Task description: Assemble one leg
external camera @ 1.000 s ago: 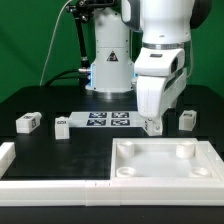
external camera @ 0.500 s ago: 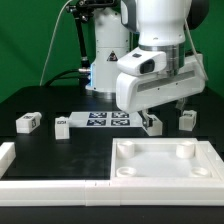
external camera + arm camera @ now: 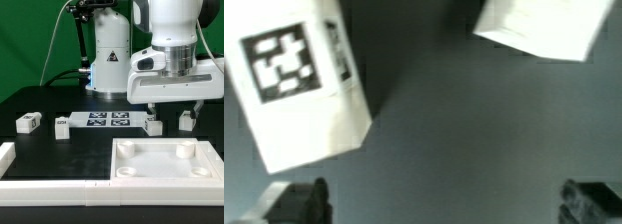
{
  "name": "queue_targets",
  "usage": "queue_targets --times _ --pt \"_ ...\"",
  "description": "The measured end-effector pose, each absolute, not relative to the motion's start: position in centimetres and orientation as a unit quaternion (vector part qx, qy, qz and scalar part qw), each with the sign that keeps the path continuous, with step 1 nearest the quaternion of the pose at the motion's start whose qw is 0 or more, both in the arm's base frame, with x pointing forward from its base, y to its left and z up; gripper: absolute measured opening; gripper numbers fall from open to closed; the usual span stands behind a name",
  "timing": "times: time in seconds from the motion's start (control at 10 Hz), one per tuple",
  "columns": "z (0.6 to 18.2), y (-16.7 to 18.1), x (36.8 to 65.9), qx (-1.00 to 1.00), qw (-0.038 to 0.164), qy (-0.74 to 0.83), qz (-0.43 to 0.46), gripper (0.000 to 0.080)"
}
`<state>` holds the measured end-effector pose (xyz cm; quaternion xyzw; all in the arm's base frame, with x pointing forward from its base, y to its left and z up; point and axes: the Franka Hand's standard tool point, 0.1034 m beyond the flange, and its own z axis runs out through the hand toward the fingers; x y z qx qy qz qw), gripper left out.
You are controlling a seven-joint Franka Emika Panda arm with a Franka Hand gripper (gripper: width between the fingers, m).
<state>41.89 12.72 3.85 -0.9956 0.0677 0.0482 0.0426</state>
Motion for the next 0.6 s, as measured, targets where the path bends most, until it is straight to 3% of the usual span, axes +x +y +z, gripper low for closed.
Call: queue_targets --times 0.6 --pt "3.6 14.4 40.5 -0.958 0.047 0.275 0.071 0.0649"
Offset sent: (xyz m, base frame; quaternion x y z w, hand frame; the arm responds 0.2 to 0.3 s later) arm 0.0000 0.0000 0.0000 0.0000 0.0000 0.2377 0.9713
